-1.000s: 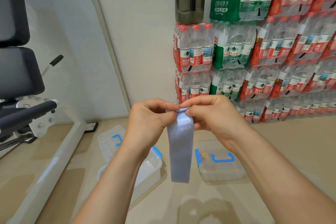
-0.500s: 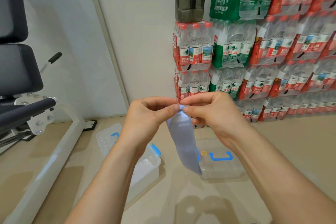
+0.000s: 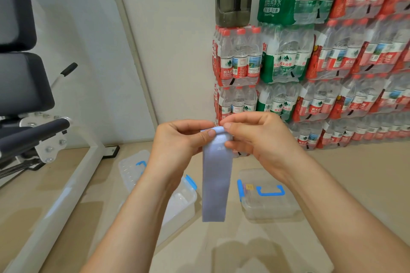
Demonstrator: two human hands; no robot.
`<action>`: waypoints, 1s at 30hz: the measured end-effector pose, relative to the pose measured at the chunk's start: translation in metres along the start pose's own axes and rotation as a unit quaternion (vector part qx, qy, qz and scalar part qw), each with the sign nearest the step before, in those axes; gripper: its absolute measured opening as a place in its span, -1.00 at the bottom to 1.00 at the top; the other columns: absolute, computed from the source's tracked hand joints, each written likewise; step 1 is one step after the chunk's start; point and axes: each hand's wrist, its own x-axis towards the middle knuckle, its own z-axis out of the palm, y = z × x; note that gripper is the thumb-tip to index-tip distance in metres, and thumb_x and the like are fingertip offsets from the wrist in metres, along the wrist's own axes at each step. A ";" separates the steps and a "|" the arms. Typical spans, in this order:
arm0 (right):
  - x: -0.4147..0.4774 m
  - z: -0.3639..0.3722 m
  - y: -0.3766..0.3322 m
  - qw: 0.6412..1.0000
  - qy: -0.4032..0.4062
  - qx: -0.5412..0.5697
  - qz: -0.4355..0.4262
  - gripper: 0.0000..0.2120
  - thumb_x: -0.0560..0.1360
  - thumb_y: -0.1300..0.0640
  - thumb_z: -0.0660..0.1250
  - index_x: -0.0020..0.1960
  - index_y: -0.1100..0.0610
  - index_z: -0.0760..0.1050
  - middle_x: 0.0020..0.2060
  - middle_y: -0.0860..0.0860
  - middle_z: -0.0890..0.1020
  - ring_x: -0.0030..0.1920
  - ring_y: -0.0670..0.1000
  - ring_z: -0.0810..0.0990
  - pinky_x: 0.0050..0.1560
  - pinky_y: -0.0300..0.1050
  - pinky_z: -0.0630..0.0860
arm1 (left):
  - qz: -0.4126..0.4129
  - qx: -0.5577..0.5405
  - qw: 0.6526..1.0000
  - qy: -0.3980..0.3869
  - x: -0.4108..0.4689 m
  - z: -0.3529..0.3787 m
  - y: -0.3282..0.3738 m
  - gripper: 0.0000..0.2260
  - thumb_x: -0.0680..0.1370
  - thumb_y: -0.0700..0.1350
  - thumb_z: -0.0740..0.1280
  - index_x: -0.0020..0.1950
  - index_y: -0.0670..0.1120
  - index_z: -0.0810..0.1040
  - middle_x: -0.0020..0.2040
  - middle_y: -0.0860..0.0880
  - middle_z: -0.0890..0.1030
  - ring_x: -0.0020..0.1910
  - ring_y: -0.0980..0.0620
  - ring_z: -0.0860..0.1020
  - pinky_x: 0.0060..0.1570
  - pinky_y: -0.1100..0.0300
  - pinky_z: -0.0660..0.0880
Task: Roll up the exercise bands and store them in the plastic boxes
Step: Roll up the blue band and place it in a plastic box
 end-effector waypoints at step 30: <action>-0.001 0.008 0.009 0.992 0.103 -0.069 -0.024 -0.86 0.41 0.33 0.45 -0.08 0.15 0.63 -0.32 0.03 0.68 -0.39 -0.10 0.65 -0.20 -0.21 0.62 | 0.110 0.185 0.976 -0.029 0.002 0.000 -0.005 -0.76 0.43 -0.31 0.45 -0.21 0.05 0.64 -0.36 0.20 0.65 -0.32 0.32 0.60 -0.26 0.49 0.48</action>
